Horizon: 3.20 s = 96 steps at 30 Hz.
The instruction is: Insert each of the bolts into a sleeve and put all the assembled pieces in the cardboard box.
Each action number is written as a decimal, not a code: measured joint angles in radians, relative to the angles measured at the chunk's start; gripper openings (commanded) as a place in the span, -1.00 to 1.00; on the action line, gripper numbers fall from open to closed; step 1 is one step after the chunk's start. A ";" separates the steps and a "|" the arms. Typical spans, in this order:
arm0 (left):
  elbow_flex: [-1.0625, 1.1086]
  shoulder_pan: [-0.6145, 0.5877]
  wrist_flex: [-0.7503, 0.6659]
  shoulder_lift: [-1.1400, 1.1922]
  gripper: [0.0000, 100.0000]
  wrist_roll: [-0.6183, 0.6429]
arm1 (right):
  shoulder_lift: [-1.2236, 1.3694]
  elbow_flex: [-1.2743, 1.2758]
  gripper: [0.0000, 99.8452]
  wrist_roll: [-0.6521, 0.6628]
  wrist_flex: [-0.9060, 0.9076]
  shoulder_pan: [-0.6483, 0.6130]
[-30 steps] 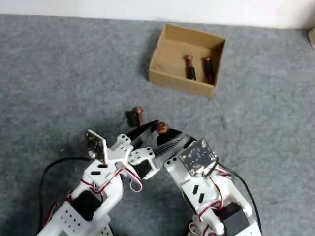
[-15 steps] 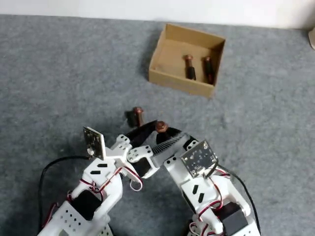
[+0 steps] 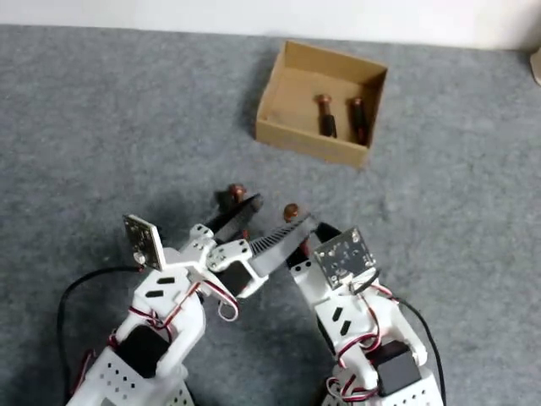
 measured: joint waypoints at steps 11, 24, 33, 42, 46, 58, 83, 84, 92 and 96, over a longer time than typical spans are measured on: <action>0.000 -0.204 0.066 0.002 -0.91 -0.319 | 0.003 0.014 -0.99 0.000 0.000 0.044; 0.069 -0.203 0.068 -0.005 -0.98 -0.437 | 0.397 -0.110 -0.99 0.037 -0.345 0.196; 0.071 -0.213 0.068 0.002 -0.97 -0.595 | 1.507 -0.997 -0.99 0.037 -0.341 0.339; 0.071 -0.212 0.068 0.002 -0.97 -0.595 | 2.584 -2.251 -0.98 -0.074 0.235 0.416; 0.071 -0.212 0.068 0.002 -0.97 -0.595 | 2.903 -2.776 -0.98 -0.081 0.417 0.417; 0.071 -0.212 0.068 0.002 -0.97 -0.595 | 3.101 -3.101 -0.50 -0.081 0.651 0.414; 0.066 -0.342 0.135 0.002 -0.97 -0.565 | 2.349 -3.018 -0.41 -0.192 0.941 0.149; 0.066 -0.351 0.135 0.002 -0.97 -0.560 | 2.285 -2.971 -0.41 -0.192 0.941 0.114; 0.061 -0.384 0.135 0.002 -0.98 -0.562 | 1.709 -2.400 -0.41 -0.190 0.941 -0.135; 0.038 -0.457 0.135 0.002 -0.98 -0.562 | 1.439 -1.989 -0.41 -0.087 0.937 -0.219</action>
